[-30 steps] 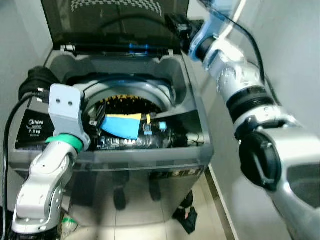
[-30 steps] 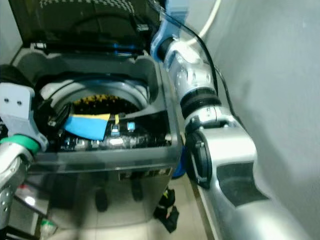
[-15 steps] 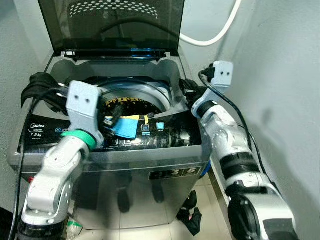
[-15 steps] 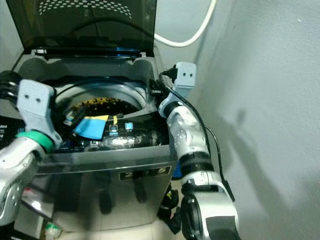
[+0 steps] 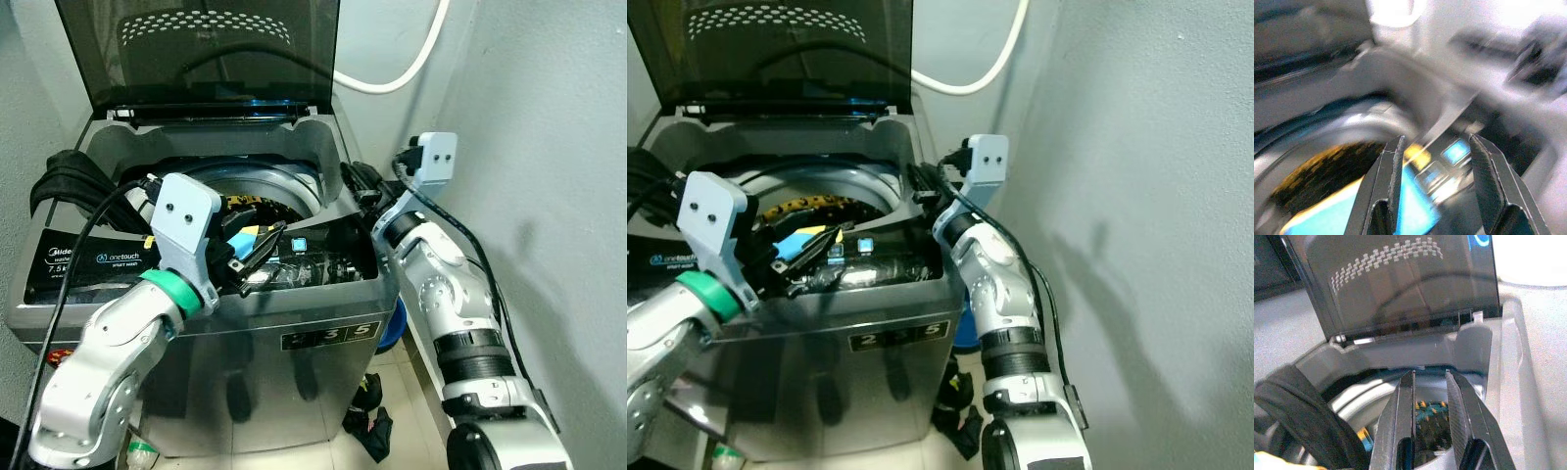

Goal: Clothes washing

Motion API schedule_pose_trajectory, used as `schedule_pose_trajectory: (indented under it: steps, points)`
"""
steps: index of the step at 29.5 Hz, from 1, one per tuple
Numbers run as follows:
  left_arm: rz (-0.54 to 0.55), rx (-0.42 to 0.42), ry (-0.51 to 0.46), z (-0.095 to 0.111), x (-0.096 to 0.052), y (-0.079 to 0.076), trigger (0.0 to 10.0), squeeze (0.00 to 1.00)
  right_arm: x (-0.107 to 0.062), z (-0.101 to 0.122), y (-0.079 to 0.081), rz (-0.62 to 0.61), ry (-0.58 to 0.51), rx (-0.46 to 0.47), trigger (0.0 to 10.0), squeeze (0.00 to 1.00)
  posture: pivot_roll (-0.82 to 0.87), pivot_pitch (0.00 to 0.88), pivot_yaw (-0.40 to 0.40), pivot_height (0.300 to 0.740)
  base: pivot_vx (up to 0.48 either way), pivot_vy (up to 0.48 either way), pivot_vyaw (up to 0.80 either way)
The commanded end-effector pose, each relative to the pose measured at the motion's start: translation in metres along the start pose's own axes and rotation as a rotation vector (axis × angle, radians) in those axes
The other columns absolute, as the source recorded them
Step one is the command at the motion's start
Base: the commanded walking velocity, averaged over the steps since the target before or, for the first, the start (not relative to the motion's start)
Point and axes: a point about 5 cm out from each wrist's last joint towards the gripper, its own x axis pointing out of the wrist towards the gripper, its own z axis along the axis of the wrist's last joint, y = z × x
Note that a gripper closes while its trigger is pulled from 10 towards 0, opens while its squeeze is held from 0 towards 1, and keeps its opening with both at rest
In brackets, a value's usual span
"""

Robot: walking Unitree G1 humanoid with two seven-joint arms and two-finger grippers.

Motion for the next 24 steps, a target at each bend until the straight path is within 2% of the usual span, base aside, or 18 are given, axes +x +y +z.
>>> schedule_pose_trajectory:
  steps: [1,2,6,7,8,9,11,12,14,15,18,19,21,24]
  points:
    - [0.205,0.005,0.077,-0.005,-0.007,0.023,10.0,0.0,0.0,0.032,-0.012,-0.085,-0.171,0.025,10.0,0.0,0.19,0.02,0.031,0.74,0.0,0.0,0.0]
    - [0.223,-0.011,0.086,-0.005,-0.008,0.025,10.0,0.0,0.0,0.043,-0.015,-0.11,-0.23,0.031,10.0,0.0,0.19,0.022,0.029,0.74,0.0,0.0,0.0]
    - [0.184,0.003,0.08,-0.002,-0.008,0.02,10.0,0.0,0.001,0.059,-0.018,-0.107,-0.299,0.044,10.0,0.0,0.19,0.025,0.029,0.74,0.0,0.0,0.0]
    - [0.122,0.01,0.077,-0.001,-0.011,0.013,10.0,0.0,0.002,0.066,-0.013,-0.022,-0.316,0.063,10.0,0.0,0.18,0.029,0.03,0.74,0.0,0.0,0.0]
    - [0.122,0.01,0.077,-0.001,-0.011,0.013,10.0,0.0,0.002,0.066,-0.013,-0.022,-0.316,0.063,10.0,0.0,0.18,0.029,0.03,0.74,0.0,0.0,0.0]
    - [0.081,0.023,0.099,-0.002,-0.016,0.008,10.0,0.0,0.002,0.072,-0.007,0.078,-0.311,0.065,10.0,0.0,0.18,0.033,0.029,0.74,0.0,0.0,0.0]
    - [0.081,0.023,0.099,-0.002,-0.016,0.008,10.0,0.0,0.002,0.072,-0.007,0.078,-0.311,0.065,10.0,0.0,0.18,0.033,0.029,0.74,0.0,0.0,0.0]
    - [0.053,0.034,0.147,-0.005,-0.022,0.006,10.0,0.0,0.0,0.074,-0.001,0.178,-0.288,0.046,10.0,0.0,0.18,0.042,0.027,0.74,0.0,0.0,0.0]
    - [0.053,0.034,0.147,-0.005,-0.022,0.006,10.0,0.0,0.0,0.074,-0.001,0.178,-0.288,0.046,10.0,0.0,0.18,0.042,0.027,0.74,0.0,0.0,0.0]
    - [0.063,0.048,0.209,-0.009,-0.03,0.007,10.0,0.0,-0.002,0.075,0.002,0.248,-0.263,0.032,10.0,0.0,0.18,0.049,0.024,0.74,0.0,0.0,0.0]
    - [0.063,0.048,0.209,-0.009,-0.03,0.007,10.0,0.0,-0.002,0.075,0.002,0.248,-0.263,0.032,10.0,0.0,0.18,0.049,0.024,0.74,0.0,0.0,0.0]
    - [0.18,0.061,0.336,-0.012,-0.044,0.018,10.0,0.0,-0.005,0.076,0.003,0.288,-0.239,0.022,10.0,0.0,0.18,0.06,0.017,0.74,0.0,0.0,0.0]
    - [0.262,0.043,0.379,-0.009,-0.048,0.023,10.0,0.0,-0.006,0.077,0.002,0.285,-0.238,0.024,10.0,0.0,0.19,0.065,0.011,0.74,0.0,0.0,0.0]
    - [0.297,0.015,0.383,-0.006,-0.049,0.023,10.0,0.0,-0.005,0.077,0.002,0.283,-0.239,0.024,10.0,0.0,0.19,0.065,0.011,0.74,0.0,0.0,0.0]
